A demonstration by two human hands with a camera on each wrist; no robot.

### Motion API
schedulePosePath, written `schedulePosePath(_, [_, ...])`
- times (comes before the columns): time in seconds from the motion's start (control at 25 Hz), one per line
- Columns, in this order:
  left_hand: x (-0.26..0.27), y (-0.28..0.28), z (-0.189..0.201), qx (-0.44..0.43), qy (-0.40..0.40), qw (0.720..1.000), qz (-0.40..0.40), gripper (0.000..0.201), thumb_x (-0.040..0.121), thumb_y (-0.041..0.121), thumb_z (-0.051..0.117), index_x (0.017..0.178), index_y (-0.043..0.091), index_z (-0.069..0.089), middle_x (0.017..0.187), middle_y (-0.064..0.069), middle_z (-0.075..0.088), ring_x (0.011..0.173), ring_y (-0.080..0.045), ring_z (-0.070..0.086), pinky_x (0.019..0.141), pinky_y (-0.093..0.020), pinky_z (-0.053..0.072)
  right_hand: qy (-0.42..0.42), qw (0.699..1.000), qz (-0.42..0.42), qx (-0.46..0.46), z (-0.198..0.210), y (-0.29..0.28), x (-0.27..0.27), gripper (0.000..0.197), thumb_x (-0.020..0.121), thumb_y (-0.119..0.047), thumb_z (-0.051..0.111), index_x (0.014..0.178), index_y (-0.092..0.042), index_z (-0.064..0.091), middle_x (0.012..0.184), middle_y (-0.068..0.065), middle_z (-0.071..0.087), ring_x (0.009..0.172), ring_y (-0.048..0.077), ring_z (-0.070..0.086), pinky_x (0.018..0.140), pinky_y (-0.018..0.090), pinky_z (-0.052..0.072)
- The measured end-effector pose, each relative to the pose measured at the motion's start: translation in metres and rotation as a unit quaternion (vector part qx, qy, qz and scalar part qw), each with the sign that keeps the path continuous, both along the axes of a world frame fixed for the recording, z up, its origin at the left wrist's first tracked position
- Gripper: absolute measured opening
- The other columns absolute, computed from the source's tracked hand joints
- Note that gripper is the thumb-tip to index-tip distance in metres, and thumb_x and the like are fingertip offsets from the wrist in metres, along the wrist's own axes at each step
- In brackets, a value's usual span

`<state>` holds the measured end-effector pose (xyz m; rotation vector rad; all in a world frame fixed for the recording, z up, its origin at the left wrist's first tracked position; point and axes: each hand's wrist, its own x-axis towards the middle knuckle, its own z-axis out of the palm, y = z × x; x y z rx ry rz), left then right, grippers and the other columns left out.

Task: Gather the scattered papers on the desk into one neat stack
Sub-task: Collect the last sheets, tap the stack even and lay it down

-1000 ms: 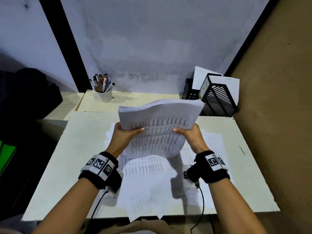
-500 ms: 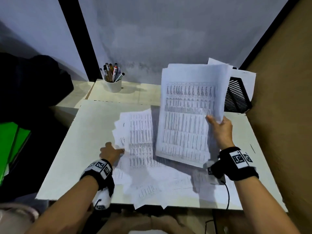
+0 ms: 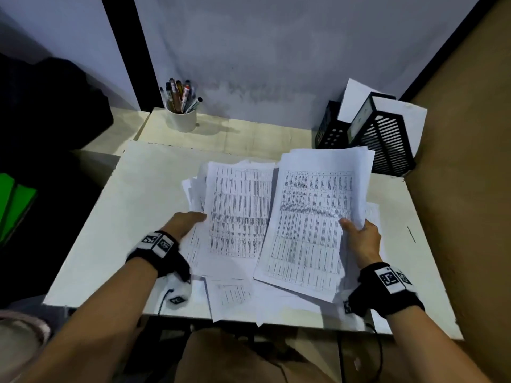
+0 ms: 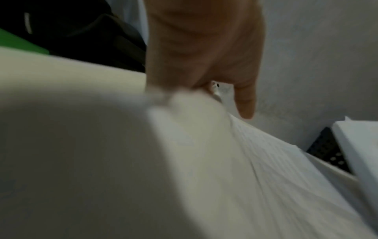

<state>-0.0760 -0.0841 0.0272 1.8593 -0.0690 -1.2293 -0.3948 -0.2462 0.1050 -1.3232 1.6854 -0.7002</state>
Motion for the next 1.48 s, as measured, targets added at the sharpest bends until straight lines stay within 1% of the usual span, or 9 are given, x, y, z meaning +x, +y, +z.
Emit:
schedulePosePath(0.08, [0.015,0.0,0.013,-0.025,0.026,0.999,-0.033,0.012,0.084,0.007,0.058,0.09,-0.002,0.062,0.093,-0.02,0.06,0.066,-0.026,0.055,0.059,-0.025,0.049,0.001,1.0,0.01,-0.011,0.001,-0.003,-0.004,0.029,0.089,-0.015,0.06,0.108,0.006,0.058,0.091,0.011,0.053,0.075,0.017,0.048,0.034,0.002,0.032])
schedulePosePath(0.2, [0.013,-0.01,0.003,0.011,-0.106,0.993,-0.044,0.033,0.079,-0.004,0.062,0.11,-0.006,0.053,0.094,-0.017,0.055,0.073,-0.026,0.053,0.064,-0.03,0.043,0.019,0.999,0.027,-0.009,-0.002,-0.007,-0.004,0.027,0.089,-0.018,0.06,0.106,0.003,0.059,0.091,0.015,0.056,0.071,0.019,0.049,0.054,0.019,0.041])
schedulePosePath(0.28, [0.003,-0.018,-0.003,0.05,-0.19,0.98,-0.024,0.057,0.072,0.014,0.073,0.12,-0.003,0.048,0.108,-0.009,0.055,0.093,-0.028,0.056,0.073,-0.03,0.045,0.036,0.999,0.038,-0.006,-0.003,-0.009,-0.002,0.024,0.089,-0.019,0.06,0.103,0.001,0.058,0.086,0.013,0.055,0.075,0.02,0.049,0.059,0.023,0.037])
schedulePosePath(0.44, [-0.015,-0.031,-0.005,0.051,-0.09,0.989,-0.105,0.091,0.073,0.028,0.075,0.141,-0.004,0.022,0.143,-0.022,0.037,0.128,-0.035,0.041,0.107,-0.042,0.036,0.056,0.996,0.063,-0.007,-0.004,-0.015,-0.004,0.019,0.089,-0.022,0.06,0.096,-0.004,0.056,0.066,0.001,0.047,0.057,0.014,0.044,0.048,0.021,0.034])
schedulePosePath(0.68, [-0.035,-0.035,0.003,-0.012,-0.191,0.967,-0.167,0.022,0.084,0.005,0.059,0.103,-0.003,0.056,0.074,-0.01,0.054,0.062,-0.021,0.049,0.055,-0.025,0.039,0.068,0.995,0.07,-0.003,-0.008,-0.022,-0.009,0.03,0.089,-0.024,0.06,0.103,0.003,0.059,0.067,0.002,0.05,0.057,0.014,0.045,0.046,0.021,0.036])
schedulePosePath(0.84, [-0.013,-0.009,0.014,-0.065,-0.195,0.966,-0.155,0.009,0.085,0.013,0.061,0.084,0.004,0.061,0.068,-0.01,0.056,0.064,-0.022,0.051,0.063,-0.031,0.041,0.024,1.0,0.013,-0.013,0.002,-0.031,-0.022,0.015,0.09,-0.015,0.058,0.096,-0.002,0.057,0.086,0.01,0.054,0.07,0.018,0.048,0.04,0.004,0.037])
schedulePosePath(0.96, [0.008,0.007,0.028,-0.049,-0.222,0.964,-0.138,0.017,0.083,0.016,0.063,0.084,-0.001,0.062,0.068,-0.014,0.054,0.064,-0.023,0.051,0.058,-0.029,0.038,0.05,0.999,0.017,-0.013,0.008,-0.043,-0.026,0.026,0.089,-0.021,0.06,0.101,0.003,0.06,0.086,0.013,0.057,0.078,0.023,0.052,0.063,0.023,0.042])
schedulePosePath(1.24, [0.089,0.034,0.088,-0.116,-0.265,0.957,-0.011,0.024,0.085,0.009,0.062,0.104,-0.005,0.059,0.094,-0.021,0.061,0.08,-0.028,0.059,0.061,-0.03,0.051,0.05,0.997,0.015,-0.05,0.026,-0.06,-0.019,0.031,0.089,-0.024,0.059,0.101,0.005,0.061,0.082,0.015,0.056,0.075,0.026,0.052,0.067,0.03,0.038])
schedulePosePath(1.48, [0.102,0.038,0.086,-0.087,-0.254,0.963,-0.022,0.019,0.087,0.003,0.057,0.104,-0.006,0.058,0.075,-0.007,0.06,0.05,-0.011,0.064,0.047,-0.021,0.053,0.031,0.999,0.004,-0.045,0.024,-0.054,0.005,0.037,0.088,-0.026,0.06,0.105,0.006,0.061,0.083,0.015,0.059,0.076,0.027,0.055,0.07,0.033,0.045])
